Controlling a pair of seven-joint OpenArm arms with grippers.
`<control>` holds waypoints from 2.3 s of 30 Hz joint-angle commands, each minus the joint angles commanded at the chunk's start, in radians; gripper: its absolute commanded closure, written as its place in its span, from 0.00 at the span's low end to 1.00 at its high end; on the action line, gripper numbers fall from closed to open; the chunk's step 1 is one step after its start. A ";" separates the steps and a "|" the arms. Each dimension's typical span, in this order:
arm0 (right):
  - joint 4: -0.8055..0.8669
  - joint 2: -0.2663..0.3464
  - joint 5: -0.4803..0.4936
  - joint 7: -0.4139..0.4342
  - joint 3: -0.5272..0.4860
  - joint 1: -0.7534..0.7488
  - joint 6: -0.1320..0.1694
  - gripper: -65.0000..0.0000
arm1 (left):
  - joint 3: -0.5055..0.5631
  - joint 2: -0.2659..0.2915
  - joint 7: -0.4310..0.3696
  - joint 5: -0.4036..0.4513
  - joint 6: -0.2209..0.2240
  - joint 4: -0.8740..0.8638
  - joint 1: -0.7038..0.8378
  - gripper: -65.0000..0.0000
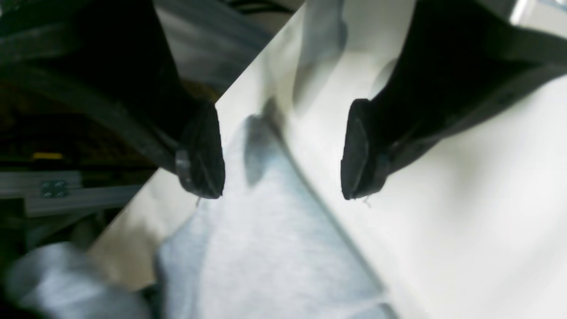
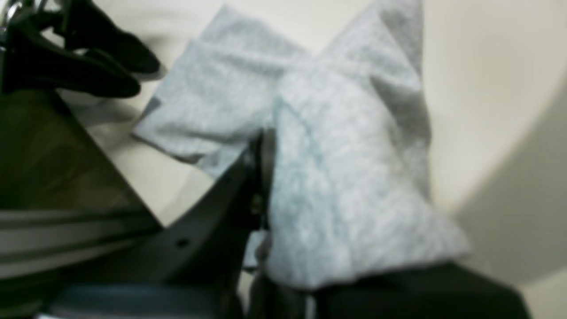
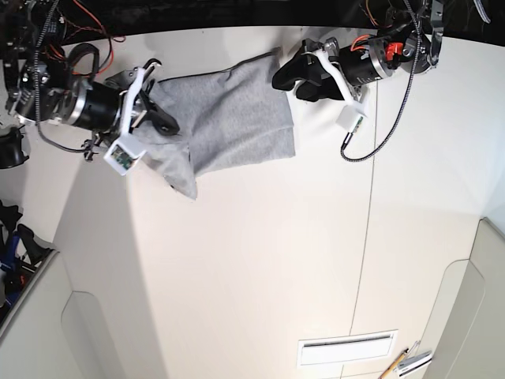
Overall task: Fold the T-shirt properly
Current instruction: 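Grasp the folded bundle with both grippers and flip it over, then press and square the folded shirt with both grippers, then release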
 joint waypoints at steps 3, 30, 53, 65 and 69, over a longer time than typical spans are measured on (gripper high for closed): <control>-0.017 -0.037 -0.165 0.064 -0.161 0.016 -0.010 1.00 | 0.000 0.005 0.000 0.001 0.000 0.000 0.000 0.32; -0.197 -0.132 -0.289 0.111 -0.590 0.379 -0.085 0.43 | -0.335 0.004 0.173 -0.224 0.000 0.004 0.003 0.32; -0.570 -0.187 -0.265 0.314 -0.131 0.453 -0.052 1.00 | 0.218 -0.012 0.084 0.010 0.000 0.263 0.011 1.00; -0.800 -0.270 -0.240 0.353 -0.132 0.453 -0.006 1.00 | 0.318 0.007 -0.018 0.201 0.000 0.049 -0.011 1.00; -0.803 -0.267 -0.226 0.314 -0.132 0.452 -0.005 1.00 | 0.318 0.006 -0.015 0.244 0.000 0.002 -0.064 1.00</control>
